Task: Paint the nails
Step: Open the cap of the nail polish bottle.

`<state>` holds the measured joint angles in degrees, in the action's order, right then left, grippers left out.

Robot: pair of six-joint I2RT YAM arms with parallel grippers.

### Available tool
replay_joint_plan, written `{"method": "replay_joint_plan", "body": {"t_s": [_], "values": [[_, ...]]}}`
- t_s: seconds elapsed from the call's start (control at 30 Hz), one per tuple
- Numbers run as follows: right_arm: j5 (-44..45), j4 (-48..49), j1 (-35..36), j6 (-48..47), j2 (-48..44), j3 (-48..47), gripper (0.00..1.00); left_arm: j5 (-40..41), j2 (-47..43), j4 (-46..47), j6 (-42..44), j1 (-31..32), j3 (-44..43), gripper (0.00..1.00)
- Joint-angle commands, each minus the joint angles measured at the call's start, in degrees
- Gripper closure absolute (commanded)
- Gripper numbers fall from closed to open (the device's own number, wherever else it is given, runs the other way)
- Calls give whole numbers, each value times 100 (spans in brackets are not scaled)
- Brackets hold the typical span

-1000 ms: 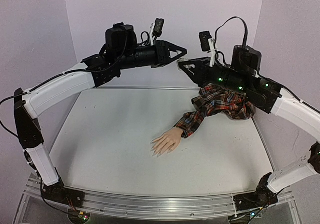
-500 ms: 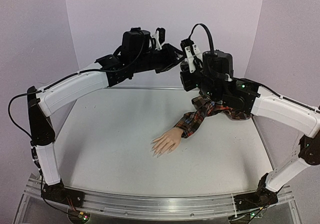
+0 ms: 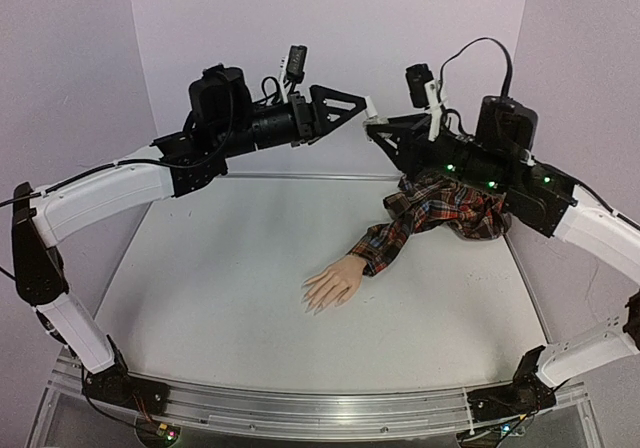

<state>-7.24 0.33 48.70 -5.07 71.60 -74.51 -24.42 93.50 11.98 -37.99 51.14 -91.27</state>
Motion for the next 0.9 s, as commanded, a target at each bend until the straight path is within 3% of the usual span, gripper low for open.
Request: {"method": "replay_joint_plan", "body": {"t_s": [0.0,0.17,0.4,0.67,0.87], "values": [[-2079,457,-443,988,-233,42,100,-1195,-418,1347,75,-20,266,12],[-3468,899,-802,1850,-78,-21,100,-1324,-296,1322,69,-25,105,15],[-4537,1383,-964,2552,317,-233,100,-1784,-87,1318,61,-23,-231,38],[-4698,1630,-1059,2827,563,-291,100,-1936,4,1121,62,-25,-352,60],[-4527,1687,-1115,2843,561,-262,100,-1704,-11,738,244,-24,-444,82]]}}
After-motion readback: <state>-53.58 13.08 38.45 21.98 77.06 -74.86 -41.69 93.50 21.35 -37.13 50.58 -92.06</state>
